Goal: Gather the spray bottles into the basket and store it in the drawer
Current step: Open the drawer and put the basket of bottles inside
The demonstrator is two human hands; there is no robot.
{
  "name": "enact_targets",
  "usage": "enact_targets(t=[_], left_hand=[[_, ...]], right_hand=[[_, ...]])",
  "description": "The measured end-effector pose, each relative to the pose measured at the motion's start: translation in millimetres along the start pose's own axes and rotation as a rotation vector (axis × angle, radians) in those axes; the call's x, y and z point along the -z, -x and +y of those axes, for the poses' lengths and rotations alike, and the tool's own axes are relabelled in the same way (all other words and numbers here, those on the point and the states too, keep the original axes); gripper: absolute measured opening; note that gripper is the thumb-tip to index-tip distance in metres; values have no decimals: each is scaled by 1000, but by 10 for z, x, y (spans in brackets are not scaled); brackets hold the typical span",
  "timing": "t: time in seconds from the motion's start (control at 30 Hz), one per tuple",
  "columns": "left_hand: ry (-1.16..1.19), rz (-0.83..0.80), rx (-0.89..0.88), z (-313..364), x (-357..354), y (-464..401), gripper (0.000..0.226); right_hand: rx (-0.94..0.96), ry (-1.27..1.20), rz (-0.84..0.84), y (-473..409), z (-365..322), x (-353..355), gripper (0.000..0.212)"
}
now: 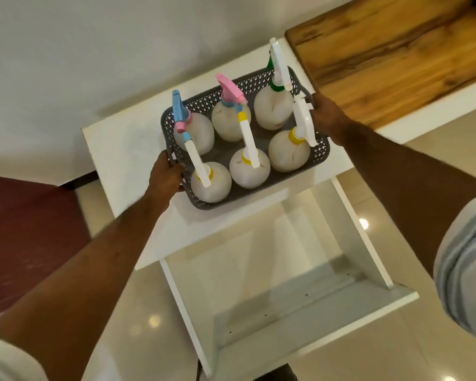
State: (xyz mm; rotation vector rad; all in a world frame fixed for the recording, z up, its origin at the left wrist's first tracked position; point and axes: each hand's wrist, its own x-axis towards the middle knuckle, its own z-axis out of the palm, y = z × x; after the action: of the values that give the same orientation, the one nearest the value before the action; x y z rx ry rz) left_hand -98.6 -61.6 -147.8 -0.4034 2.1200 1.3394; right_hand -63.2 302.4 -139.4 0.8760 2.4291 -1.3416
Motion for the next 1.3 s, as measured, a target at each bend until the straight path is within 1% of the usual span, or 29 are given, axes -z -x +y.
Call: enact_targets(t=[0.07,0.13,0.23,0.37,0.5,0.6,0.73,0.9,1.03,1.1,1.3], left_hand=[[-14,4,-24,17,5,-10,49],[-9,-16,-32,13,11,16,50],[18,-30,-10,-33,20,145,47],[28,-50,-5,-189,34,443,42],[13,-72,-21,-485,86,827,42],[-17,-77,-32,-764,132,1165,41],[24,-92,-50,-1175,124,1699,40],[2,-95,-60,-1629,76,2244,42],[-70,-86,-100,-1917,-32,2386,31],[-77,-90,-87,-2034,-115,2347,35],[-89,-105,-16,-2390,-411,2056,58]], right_hand=[[11,0,5,-13,5,0,35],[5,-13,2,17,26,15,35],[-14,-48,3,166,95,1,34],[-58,-49,36,572,210,-34,34],[-118,-60,40,1156,427,-61,41],[-156,-109,21,1631,593,-83,40],[-182,-105,-29,2187,895,-154,38],[-207,-70,-93,2612,1266,-307,37],[-178,-11,-129,2739,1516,-441,34],[-177,-16,-144,2724,1635,-521,34],[-186,-23,-147,2495,2020,-744,39]])
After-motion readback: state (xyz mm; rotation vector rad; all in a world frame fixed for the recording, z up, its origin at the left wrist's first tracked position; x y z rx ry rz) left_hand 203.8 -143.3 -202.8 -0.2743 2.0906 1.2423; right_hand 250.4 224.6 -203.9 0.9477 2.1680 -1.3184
